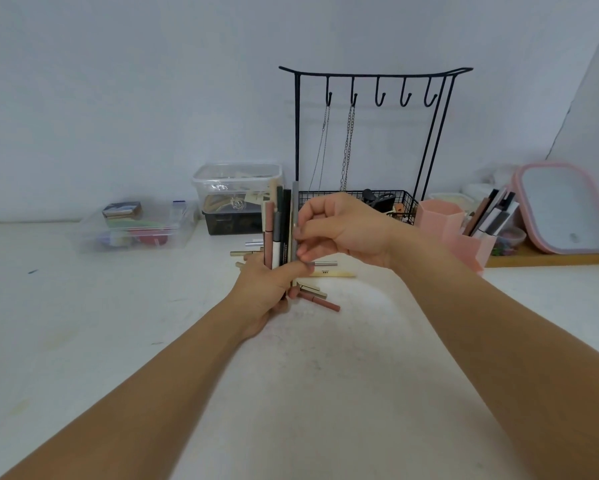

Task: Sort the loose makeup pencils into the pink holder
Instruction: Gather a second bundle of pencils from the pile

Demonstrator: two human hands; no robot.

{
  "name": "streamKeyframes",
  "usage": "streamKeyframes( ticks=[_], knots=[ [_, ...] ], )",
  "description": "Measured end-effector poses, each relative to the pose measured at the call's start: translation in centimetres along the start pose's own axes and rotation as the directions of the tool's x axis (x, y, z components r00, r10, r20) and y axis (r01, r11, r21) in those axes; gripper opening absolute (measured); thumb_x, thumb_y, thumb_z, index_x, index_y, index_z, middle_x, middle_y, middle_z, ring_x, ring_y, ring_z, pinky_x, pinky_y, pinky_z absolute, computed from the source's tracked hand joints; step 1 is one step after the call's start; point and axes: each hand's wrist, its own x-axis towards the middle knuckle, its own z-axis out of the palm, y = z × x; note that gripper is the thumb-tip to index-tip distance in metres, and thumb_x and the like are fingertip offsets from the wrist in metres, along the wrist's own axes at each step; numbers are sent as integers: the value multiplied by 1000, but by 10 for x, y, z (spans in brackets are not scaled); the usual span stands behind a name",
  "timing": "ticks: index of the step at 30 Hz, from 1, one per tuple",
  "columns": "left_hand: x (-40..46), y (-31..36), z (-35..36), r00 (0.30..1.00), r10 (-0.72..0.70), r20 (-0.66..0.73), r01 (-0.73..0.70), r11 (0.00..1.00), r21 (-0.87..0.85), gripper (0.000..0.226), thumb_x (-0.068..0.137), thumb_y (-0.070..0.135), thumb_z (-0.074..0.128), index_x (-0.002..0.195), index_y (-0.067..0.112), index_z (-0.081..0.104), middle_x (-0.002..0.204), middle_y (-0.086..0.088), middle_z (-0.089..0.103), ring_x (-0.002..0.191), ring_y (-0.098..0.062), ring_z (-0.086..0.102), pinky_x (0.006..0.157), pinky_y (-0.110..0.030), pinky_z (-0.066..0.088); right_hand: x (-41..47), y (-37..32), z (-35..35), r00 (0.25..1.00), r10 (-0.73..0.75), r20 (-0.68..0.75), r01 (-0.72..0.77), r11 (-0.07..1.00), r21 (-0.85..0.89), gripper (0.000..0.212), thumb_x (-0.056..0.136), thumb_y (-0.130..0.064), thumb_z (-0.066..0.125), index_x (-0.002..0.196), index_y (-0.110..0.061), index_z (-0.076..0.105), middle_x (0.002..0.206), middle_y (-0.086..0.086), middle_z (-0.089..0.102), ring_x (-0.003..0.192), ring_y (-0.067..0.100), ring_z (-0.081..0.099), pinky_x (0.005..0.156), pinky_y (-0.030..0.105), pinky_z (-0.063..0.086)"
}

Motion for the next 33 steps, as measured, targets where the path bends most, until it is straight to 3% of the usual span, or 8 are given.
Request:
streamKeyframes(
  ticks=[5, 10, 15, 18, 22, 25, 29, 33],
  knots=[
    [-4, 2, 0, 998, 12, 54, -11, 1000, -10, 7, 91, 11, 72, 90, 9, 66, 68, -10, 67, 52, -17, 60, 39, -23, 36, 3, 5, -2, 1000, -28, 4, 28, 995, -99, 6, 90, -2, 69, 91, -6, 65, 75, 7, 67, 67, 14, 64, 69, 28, 55],
    [-1, 2, -1, 999, 43, -2, -43, 998, -45, 21, 89, 26, 77, 81, 13, 62, 58, -4, 53, 47, -15, 45, 38, -21, 28, 5, 12, -11, 999, -10, -35, 3, 983, -186, 11, 95, -20, 68, 94, -9, 70, 82, 6, 72, 73, 13, 65, 63, 22, 52],
    [2, 6, -7, 984, 22, -179, -40, 994, -101, 32, 90, 30, 74, 67, 17, 56, 55, -1, 49, 46, -12, 41, 39, -21, 28, 10, 32, -26, 993, -45, -107, -51, 657, -752, 9, 89, -22, 75, 92, -14, 78, 92, 0, 75, 86, 14, 69, 71, 22, 49],
    [4, 6, -11, 973, 3, -232, -37, 989, -141, 27, 92, 26, 72, 73, 14, 58, 54, -2, 51, 47, -14, 46, 37, -21, 30, 11, 47, -22, 994, 59, -94, -111, 495, -862, 7, 86, -18, 78, 90, -13, 78, 90, -2, 73, 85, 16, 67, 69, 22, 46],
    [5, 5, -9, 966, -13, -257, -27, 988, -153, 22, 92, 25, 72, 77, 11, 61, 56, -4, 54, 50, -15, 60, 40, -23, 36, 11, 47, -25, 991, 89, -96, -126, 441, -889, 6, 90, -17, 73, 93, -12, 74, 81, -6, 64, 76, 11, 59, 61, 19, 41],
    [5, 5, -9, 969, -17, -246, -21, 988, -152, 23, 92, 27, 71, 77, 11, 64, 59, -6, 58, 52, -17, 63, 41, -23, 37, 8, 37, -38, 987, 115, -114, -158, 524, -837, 11, 98, -19, 63, 93, -10, 67, 80, 2, 68, 68, 16, 60, 57, 22, 46],
    [3, 5, -7, 985, -11, -172, -6, 995, -97, 26, 91, 29, 73, 74, 11, 64, 57, -4, 61, 50, -16, 58, 39, -22, 36, 1, 21, -38, 989, 139, -55, -149, 943, -298, 10, 103, -14, 54, 98, -6, 57, 88, 17, 71, 71, 25, 70, 63, 31, 60],
    [-2, 3, -2, 999, 38, 6, -38, 996, -81, 20, 93, 27, 70, 82, 13, 63, 57, -3, 53, 46, -14, 45, 37, -21, 28, 5, 18, -9, 998, 49, 38, -45, 994, -95, 8, 102, -14, 57, 98, -7, 58, 86, 16, 69, 73, 25, 71, 72, 33, 63]
  ],
)
